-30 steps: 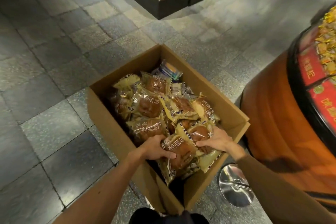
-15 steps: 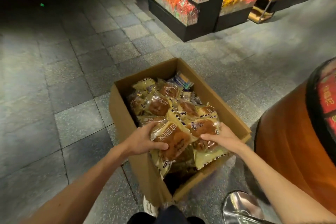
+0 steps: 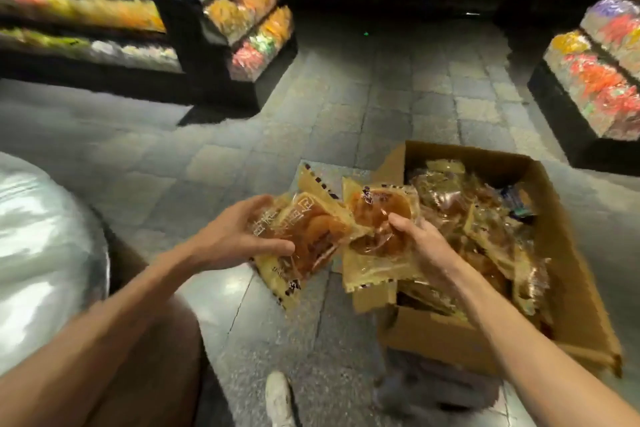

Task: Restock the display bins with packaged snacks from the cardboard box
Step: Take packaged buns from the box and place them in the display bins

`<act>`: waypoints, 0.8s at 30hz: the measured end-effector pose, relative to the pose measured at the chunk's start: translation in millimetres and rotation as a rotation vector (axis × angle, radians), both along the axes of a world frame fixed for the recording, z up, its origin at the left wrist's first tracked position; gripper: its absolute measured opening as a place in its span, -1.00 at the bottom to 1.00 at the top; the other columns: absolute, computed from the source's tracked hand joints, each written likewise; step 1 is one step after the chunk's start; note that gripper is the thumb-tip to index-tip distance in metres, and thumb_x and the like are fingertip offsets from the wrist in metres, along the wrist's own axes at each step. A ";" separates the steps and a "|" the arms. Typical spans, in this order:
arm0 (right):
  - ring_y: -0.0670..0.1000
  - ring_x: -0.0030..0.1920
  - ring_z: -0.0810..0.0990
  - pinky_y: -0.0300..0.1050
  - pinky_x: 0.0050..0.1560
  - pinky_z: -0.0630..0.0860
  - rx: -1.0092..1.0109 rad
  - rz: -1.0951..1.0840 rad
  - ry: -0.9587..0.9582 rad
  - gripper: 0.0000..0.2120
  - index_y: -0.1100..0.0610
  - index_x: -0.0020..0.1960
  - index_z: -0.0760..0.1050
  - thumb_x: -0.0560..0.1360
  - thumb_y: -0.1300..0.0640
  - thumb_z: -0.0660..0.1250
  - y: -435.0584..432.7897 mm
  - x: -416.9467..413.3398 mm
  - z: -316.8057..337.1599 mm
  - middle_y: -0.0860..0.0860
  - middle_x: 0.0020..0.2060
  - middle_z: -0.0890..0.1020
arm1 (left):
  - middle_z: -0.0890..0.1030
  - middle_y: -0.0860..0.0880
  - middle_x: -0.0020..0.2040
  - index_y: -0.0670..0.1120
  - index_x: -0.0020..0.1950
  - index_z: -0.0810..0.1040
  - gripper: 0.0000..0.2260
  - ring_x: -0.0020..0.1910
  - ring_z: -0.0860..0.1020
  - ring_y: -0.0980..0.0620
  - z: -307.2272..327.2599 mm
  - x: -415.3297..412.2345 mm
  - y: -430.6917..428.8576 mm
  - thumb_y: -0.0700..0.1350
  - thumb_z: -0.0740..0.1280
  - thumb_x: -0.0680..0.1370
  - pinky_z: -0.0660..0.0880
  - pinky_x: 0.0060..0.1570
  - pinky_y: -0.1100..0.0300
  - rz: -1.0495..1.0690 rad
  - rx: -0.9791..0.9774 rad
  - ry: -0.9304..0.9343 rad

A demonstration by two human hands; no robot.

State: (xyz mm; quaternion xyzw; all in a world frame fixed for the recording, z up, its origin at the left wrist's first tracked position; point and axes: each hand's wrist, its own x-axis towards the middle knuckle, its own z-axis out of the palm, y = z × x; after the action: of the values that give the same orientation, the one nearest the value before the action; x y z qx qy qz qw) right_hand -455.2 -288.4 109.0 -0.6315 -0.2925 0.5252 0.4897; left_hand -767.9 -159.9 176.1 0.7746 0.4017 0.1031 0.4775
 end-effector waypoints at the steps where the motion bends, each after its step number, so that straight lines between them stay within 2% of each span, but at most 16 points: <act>1: 0.12 0.19 0.65 0.11 0.31 0.50 0.032 0.058 0.013 -0.40 0.11 0.29 0.55 0.37 -0.17 0.53 11.8 -26.8 6.3 0.09 0.14 0.70 | 0.60 0.05 0.25 -0.02 0.42 0.40 -0.02 0.16 0.63 0.06 9.5 -32.6 -13.4 0.40 0.58 0.14 0.58 0.17 -0.04 0.079 0.013 -0.008; 3: 0.09 0.16 0.67 0.05 0.22 0.57 0.090 0.177 0.025 -0.37 0.08 0.24 0.56 0.27 -0.19 0.54 32.0 -84.3 19.5 0.05 0.09 0.72 | 0.64 0.07 0.17 0.01 0.36 0.44 -0.15 0.08 0.66 0.09 26.9 -97.5 -44.2 0.33 0.58 0.17 0.61 0.10 -0.01 0.228 0.032 -0.004; 6: 0.02 0.05 0.71 -0.16 -0.05 0.64 0.143 0.391 0.053 -0.60 0.07 0.20 0.54 0.42 0.02 0.54 51.1 -179.9 34.5 0.00 0.01 0.74 | 0.69 0.09 0.05 0.11 0.25 0.50 -0.30 0.03 0.67 0.11 42.5 -192.8 -96.3 0.25 0.62 0.18 0.61 0.11 0.01 0.463 0.059 0.005; 9: 0.00 0.05 0.71 -0.18 -0.05 0.62 0.188 0.596 0.021 -0.57 0.04 0.18 0.55 0.36 0.01 0.56 56.8 -278.8 36.8 -0.01 0.02 0.73 | 0.69 0.12 -0.14 0.16 0.12 0.51 -0.45 -0.08 0.66 0.25 50.1 -276.8 -155.8 0.16 0.65 0.22 0.58 -0.06 0.33 0.701 0.117 0.047; 10: 0.00 0.05 0.71 -0.21 -0.08 0.62 0.197 0.648 0.007 -0.52 0.04 0.20 0.55 0.34 -0.02 0.59 55.0 -312.4 37.7 -0.01 0.03 0.73 | 0.68 0.14 -0.11 0.15 0.15 0.51 -0.40 -0.06 0.66 0.23 50.3 -303.6 -175.8 0.21 0.64 0.20 0.56 -0.10 0.34 0.766 0.144 0.069; 12: -0.03 0.04 0.71 -0.23 -0.12 0.62 0.208 0.769 -0.021 -0.44 0.04 0.25 0.53 0.31 -0.06 0.58 49.6 -379.6 35.7 -0.01 0.05 0.72 | 0.66 0.13 0.05 0.15 0.25 0.50 -0.29 0.03 0.64 0.20 46.3 -358.1 -215.8 0.27 0.62 0.16 0.56 0.00 0.27 0.884 0.167 0.087; 14: -0.04 0.03 0.71 -0.15 -0.07 0.64 0.207 0.880 -0.052 -0.39 0.03 0.27 0.53 0.27 -0.09 0.58 39.3 -446.4 33.7 -0.03 0.05 0.72 | 0.66 0.15 0.08 0.20 0.21 0.50 -0.36 0.05 0.62 0.24 39.3 -414.6 -256.1 0.18 0.65 0.20 0.52 0.06 0.23 0.981 0.162 0.092; 16: -0.03 0.05 0.71 -0.05 0.03 0.64 0.223 0.958 -0.072 -0.30 0.00 0.27 0.52 0.21 -0.18 0.63 26.0 -509.7 31.9 -0.04 0.05 0.72 | 0.67 0.18 0.07 0.23 0.18 0.51 -0.39 0.04 0.62 0.26 36.2 -463.9 -293.3 0.17 0.65 0.20 0.52 0.10 0.20 1.075 0.152 0.106; 18: -0.02 0.05 0.70 -0.09 0.00 0.63 0.243 1.006 -0.088 -0.19 0.00 0.28 0.50 0.14 -0.28 0.64 11.8 -569.7 29.7 -0.03 0.05 0.71 | 0.66 0.18 0.10 0.20 0.23 0.50 -0.36 0.07 0.61 0.25 31.8 -510.2 -326.8 0.13 0.66 0.22 0.52 0.15 0.18 1.133 0.146 0.110; 19: -0.02 0.03 0.69 -0.14 -0.05 0.62 0.253 1.027 -0.092 -0.20 0.01 0.28 0.49 0.15 -0.28 0.63 4.8 -597.2 29.3 -0.02 0.04 0.70 | 0.66 0.19 0.10 0.17 0.24 0.50 -0.36 0.08 0.61 0.26 27.6 -532.9 -340.0 0.09 0.67 0.23 0.52 0.16 0.21 1.160 0.149 0.105; 21: -0.06 -0.02 0.67 -0.22 -0.13 0.57 0.256 1.055 -0.096 -0.35 0.00 0.22 0.48 0.21 -0.18 0.57 -10.3 -646.1 33.8 -0.03 0.01 0.68 | 0.67 0.20 0.03 0.12 0.22 0.51 -0.40 0.05 0.61 0.29 22.0 -574.8 -361.1 0.01 0.67 0.26 0.50 0.06 0.35 1.209 0.128 0.106; 22: -0.10 -0.03 0.67 -0.22 -0.13 0.56 0.260 1.067 -0.094 -0.43 -0.03 0.17 0.49 0.22 -0.14 0.55 -17.1 -667.4 37.2 -0.08 -0.02 0.68 | 0.67 0.21 0.01 0.10 0.20 0.51 -0.42 0.02 0.62 0.29 20.1 -593.8 -370.5 -0.01 0.67 0.27 0.50 0.02 0.36 1.224 0.108 0.115; 24: -0.13 -0.02 0.68 -0.16 -0.03 0.61 0.275 1.105 -0.082 -0.52 -0.08 0.13 0.52 0.25 -0.09 0.54 -24.1 -703.1 40.5 -0.12 -0.05 0.70 | 0.68 0.18 0.02 0.10 0.16 0.52 -0.44 -0.02 0.65 0.23 16.3 -627.2 -384.8 0.03 0.67 0.25 0.56 0.06 0.19 1.261 0.081 0.096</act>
State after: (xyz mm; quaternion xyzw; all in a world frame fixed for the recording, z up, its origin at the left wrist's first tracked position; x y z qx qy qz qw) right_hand -1158.3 -312.5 149.5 -0.3353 -0.6636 0.6355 0.2082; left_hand -1395.2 -544.7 192.4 0.4102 0.7977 0.3447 0.2767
